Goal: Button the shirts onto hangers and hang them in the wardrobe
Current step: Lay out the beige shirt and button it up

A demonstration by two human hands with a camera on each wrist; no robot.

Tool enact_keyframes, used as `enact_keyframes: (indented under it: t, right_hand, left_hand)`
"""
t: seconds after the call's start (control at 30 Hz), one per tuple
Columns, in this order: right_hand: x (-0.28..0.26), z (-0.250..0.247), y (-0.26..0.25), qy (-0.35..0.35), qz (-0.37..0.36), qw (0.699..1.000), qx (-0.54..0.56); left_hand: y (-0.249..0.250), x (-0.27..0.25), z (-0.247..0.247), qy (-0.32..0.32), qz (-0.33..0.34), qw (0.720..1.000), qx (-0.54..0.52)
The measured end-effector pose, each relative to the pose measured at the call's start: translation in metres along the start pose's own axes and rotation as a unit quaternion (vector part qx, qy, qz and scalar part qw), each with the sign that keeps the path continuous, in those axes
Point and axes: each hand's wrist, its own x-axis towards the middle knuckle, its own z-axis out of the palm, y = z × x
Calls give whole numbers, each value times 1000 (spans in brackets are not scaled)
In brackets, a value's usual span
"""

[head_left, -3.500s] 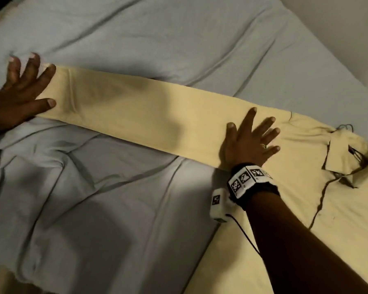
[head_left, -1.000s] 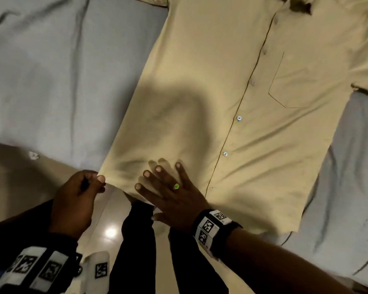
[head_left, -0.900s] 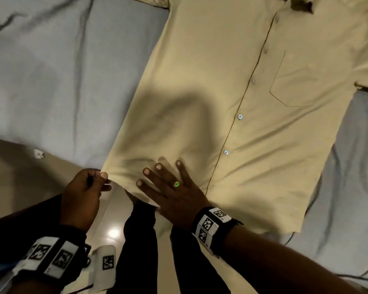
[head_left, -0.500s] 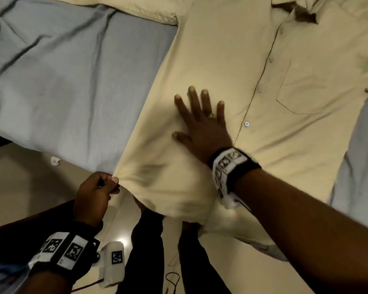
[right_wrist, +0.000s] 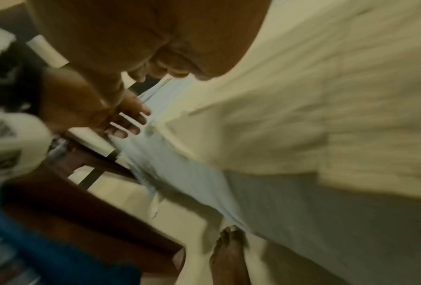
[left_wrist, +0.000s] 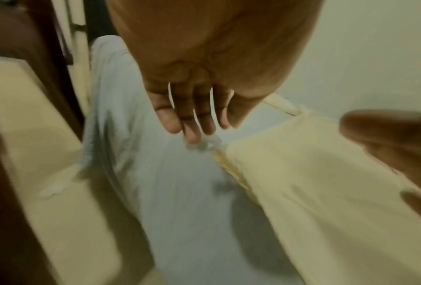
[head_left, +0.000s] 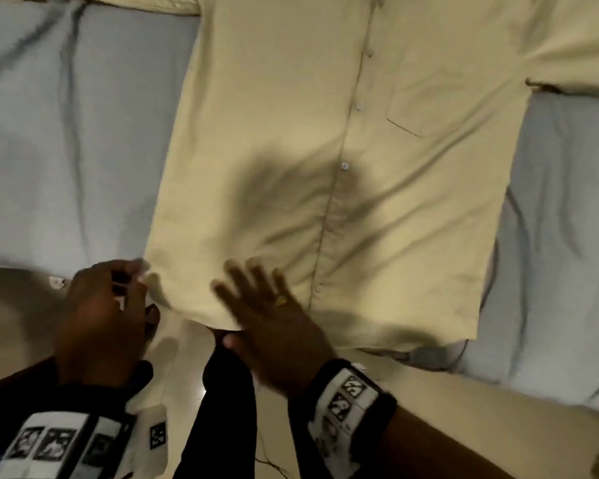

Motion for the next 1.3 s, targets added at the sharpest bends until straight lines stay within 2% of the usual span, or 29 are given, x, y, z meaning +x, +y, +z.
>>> enact_keyframes:
  t: [0.03,0.1,0.13,0.2,0.27,0.3,0.43,0.5,0.57,0.67,0.7,0.77,0.83,0.9,0.97,1.07,1.1,1.13,1.2,1.23,1.27,1.3]
  right_hand:
    - [-16,-11,24,66,87,994,-5]
    - [-49,-31,78,140,255,956,-24]
    - [-59,-38,101,143,319,935,-53]
    - [-77,-36,133,118,398,904,-107]
    - [-92,-21,148,94,433,891,-101]
    - [-102,-14,147,91,459,878,-99]
    - [-152,9,132,118,593,792,-82]
    - [-163,15,127,109,605,785,-73]
    - [-164,13,127,98,607,786,-70]
    - [-141,-3,119,123,604,785,-63]
    - [-125,-9,113,140,585,796,-67]
    - [-80,-18,99,161,511,841,-81]
    - [-38,-15,90,149,447,879,-80]
    - [-32,-7,98,121,437,888,-76]
    - [-65,5,122,111,489,861,-88]
    - [-136,7,143,128,638,754,-84]
    - [-152,2,143,130,675,723,-69]
    - [-162,-2,142,125,696,705,-53]
    - [-155,-14,140,128,710,692,-40]
    - [-139,-23,141,142,703,694,-52]
    - [-116,-34,142,158,686,707,-68]
    - [-86,-42,144,173,651,735,-78]
  left_hand:
    - [18,-6,11,20,95,995,-4]
    - [57,-18,48,-34,233,972,-8]
    - [75,-23,70,-75,277,958,12]
    - [112,-38,111,-134,351,921,106]
    - [133,-45,141,-167,382,891,180]
    - [135,-44,148,-172,380,886,202]
    - [120,-33,154,-197,367,865,280]
    - [113,-27,150,-212,379,852,292]
    - [109,-22,148,-214,390,853,274]
    - [107,-17,144,-207,397,841,304]
    - [107,-16,144,-208,398,834,321]
    - [107,-17,146,-208,396,830,334]
    - [107,-16,147,-209,395,828,337]
    - [107,-13,146,-216,392,823,349]
    - [107,-12,143,-221,387,824,351]
    - [109,-14,139,-244,378,828,333]
    - [111,-12,137,-250,378,830,325]
    - [114,-9,135,-247,383,832,316]
    - [130,8,129,-223,403,838,292]
    - [141,20,129,-207,412,844,275]
    - [155,35,129,-194,416,850,260]
    - [169,49,130,-188,414,854,251]
